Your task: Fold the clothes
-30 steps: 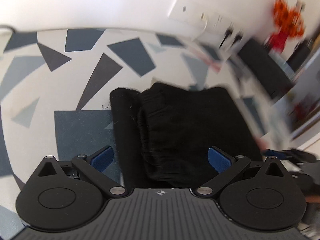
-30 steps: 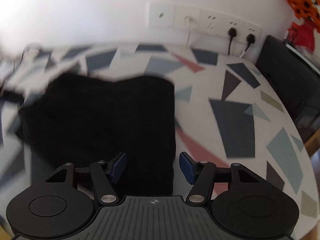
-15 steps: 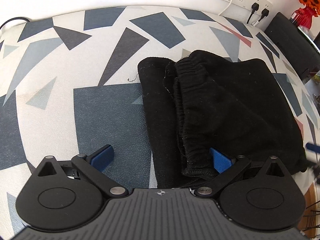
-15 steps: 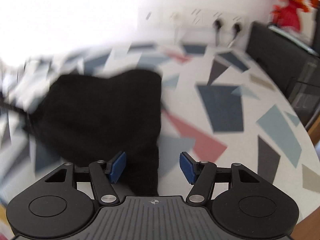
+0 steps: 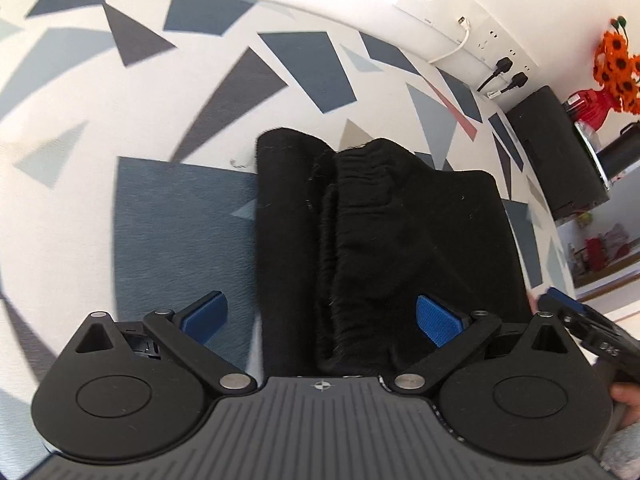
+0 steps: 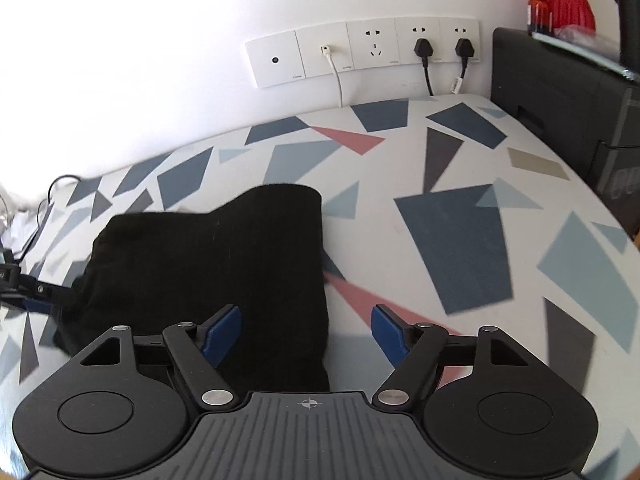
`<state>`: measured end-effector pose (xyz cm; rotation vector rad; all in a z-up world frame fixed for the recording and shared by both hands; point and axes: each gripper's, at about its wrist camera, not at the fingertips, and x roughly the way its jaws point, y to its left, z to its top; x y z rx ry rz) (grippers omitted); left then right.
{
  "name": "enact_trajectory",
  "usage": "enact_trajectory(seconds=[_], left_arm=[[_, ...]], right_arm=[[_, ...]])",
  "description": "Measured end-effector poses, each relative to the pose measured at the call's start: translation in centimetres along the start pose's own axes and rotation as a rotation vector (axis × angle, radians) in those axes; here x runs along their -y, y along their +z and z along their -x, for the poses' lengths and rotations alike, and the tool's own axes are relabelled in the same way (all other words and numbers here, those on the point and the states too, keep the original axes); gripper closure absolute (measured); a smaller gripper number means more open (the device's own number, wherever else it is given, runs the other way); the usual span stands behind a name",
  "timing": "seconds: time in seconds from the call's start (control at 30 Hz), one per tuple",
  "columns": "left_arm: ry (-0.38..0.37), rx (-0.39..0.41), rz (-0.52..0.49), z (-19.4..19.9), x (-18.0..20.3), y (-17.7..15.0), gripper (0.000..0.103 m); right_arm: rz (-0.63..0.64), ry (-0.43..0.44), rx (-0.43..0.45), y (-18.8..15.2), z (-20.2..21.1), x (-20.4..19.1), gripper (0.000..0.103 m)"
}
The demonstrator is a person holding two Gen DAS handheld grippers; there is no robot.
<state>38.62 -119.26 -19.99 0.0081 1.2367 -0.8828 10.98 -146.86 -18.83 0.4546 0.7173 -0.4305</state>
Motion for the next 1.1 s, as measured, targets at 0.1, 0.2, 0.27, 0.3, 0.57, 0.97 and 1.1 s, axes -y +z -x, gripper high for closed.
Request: enact_trajectory(seconds=[0.1, 0.2, 0.27, 0.3, 0.57, 0.97, 1.1], left_arm=[[0.04, -0.007, -0.051, -0.8, 1.2, 0.3, 0.0], [0.133, -0.031, -0.164, -1.9, 3.2, 0.4, 0.0], [0.189, -0.032, -0.222, -2.6, 4.3, 0.4, 0.0], [0.216, -0.031, -0.25, -3.0, 4.8, 0.3, 0.0], [0.232, 0.031, -0.269, -3.3, 4.9, -0.4, 0.0], [0.239, 0.097, -0.263, -3.2, 4.9, -1.4, 0.0], [0.24, 0.099, -0.264, -3.2, 4.9, -1.4, 0.0]], right_arm=[[-0.024, 0.009, -0.018, 0.7, -1.7, 0.0, 0.032], [-0.031, -0.001, -0.034, 1.1, -3.1, -0.4, 0.031], [-0.017, -0.016, -0.047, 1.3, -3.9, -0.8, 0.027], [-0.009, -0.024, -0.054, 1.4, -4.4, -1.0, 0.026], [0.043, -0.073, -0.121, 1.3, -7.0, -2.1, 0.001], [0.059, -0.097, -0.089, 0.7, -7.1, -2.5, 0.001], [0.057, -0.099, -0.109, 1.0, -7.2, -2.6, 0.001]])
